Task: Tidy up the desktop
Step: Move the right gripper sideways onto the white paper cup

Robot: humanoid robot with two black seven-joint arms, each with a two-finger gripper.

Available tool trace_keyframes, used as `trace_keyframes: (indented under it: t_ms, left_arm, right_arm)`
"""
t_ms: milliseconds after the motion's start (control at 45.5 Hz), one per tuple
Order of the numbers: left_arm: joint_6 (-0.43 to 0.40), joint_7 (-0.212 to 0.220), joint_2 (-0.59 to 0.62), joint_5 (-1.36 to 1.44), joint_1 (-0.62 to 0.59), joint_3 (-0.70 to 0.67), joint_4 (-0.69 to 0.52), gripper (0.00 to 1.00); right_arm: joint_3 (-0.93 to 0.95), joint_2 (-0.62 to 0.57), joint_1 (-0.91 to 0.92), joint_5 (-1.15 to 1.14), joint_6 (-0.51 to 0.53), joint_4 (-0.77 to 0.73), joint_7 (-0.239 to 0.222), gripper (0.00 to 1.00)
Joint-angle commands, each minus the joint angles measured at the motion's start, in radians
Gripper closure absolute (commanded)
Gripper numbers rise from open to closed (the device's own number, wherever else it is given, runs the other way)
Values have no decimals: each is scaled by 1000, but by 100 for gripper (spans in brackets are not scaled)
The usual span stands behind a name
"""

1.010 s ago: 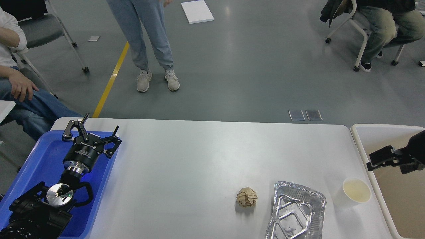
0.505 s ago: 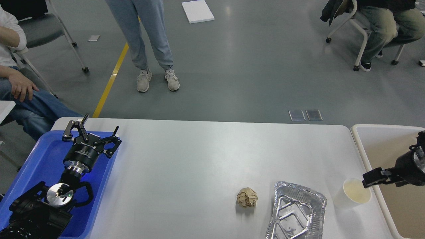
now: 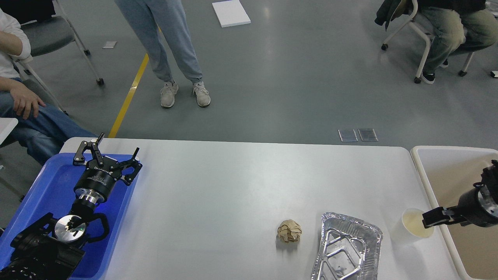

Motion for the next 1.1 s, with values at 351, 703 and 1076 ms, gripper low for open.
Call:
trace_keyframes:
  t_ms: [351, 703, 1076]
  left_arm:
    - [0, 0, 0, 0, 0, 0, 0, 0]
    - [0, 0, 0, 0, 0, 0, 0, 0]
    - [0, 0, 0, 0, 0, 0, 0, 0]
  right_arm:
    - [48, 8, -130, 4, -102, -72, 3, 17]
    - [60, 22, -145, 1, -138, -70, 3, 69]
    - [59, 23, -145, 1, -133, -69, 4, 100]
